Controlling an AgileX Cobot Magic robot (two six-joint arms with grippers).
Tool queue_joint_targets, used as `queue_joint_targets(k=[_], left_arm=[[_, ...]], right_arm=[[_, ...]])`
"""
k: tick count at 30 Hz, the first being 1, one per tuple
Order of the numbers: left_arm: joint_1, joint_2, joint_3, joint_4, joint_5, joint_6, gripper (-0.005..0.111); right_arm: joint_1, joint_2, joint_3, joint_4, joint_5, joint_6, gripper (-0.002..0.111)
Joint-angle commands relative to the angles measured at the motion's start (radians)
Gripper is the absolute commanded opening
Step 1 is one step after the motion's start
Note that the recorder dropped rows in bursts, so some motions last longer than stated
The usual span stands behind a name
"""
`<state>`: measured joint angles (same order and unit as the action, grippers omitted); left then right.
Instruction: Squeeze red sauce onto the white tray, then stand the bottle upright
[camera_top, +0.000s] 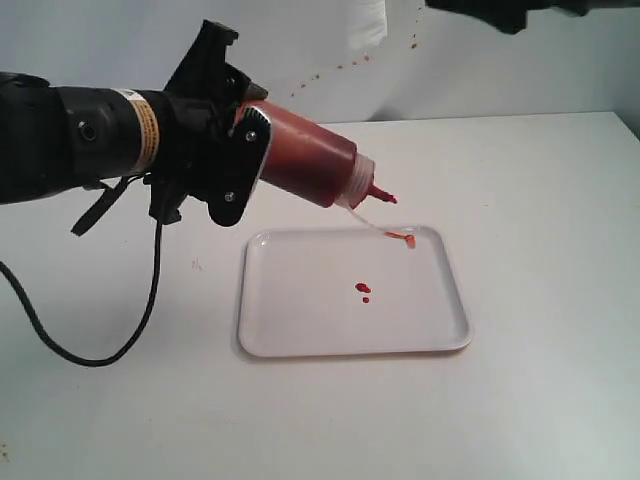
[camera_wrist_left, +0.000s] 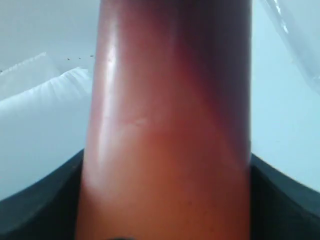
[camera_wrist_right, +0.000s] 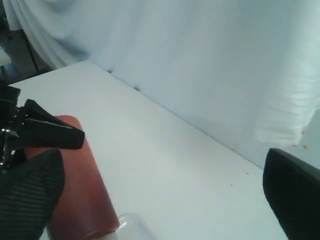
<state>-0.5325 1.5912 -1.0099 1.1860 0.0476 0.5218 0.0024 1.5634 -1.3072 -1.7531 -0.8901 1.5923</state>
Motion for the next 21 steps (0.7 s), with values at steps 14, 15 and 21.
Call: queue_joint_targets(k=[14, 15, 21], left_arm=[[0.371, -0.019, 0.018, -0.31, -1.07, -1.18, 0.0], [0.371, 0.003, 0.018, -0.31, -1.13, -1.221, 0.0], [0.334, 0.14, 0.018, -0.286, -1.269, -1.363, 0.0]], right_arm=[[-0.071, -0.03, -0.004, 0.123, -0.324, -0.005, 0.097], [-0.047, -0.023, -0.004, 0.127, -0.331, -0.017, 0.097], [0.072, 0.041, -0.002, 0.12, -0.329, -0.05, 0.097]])
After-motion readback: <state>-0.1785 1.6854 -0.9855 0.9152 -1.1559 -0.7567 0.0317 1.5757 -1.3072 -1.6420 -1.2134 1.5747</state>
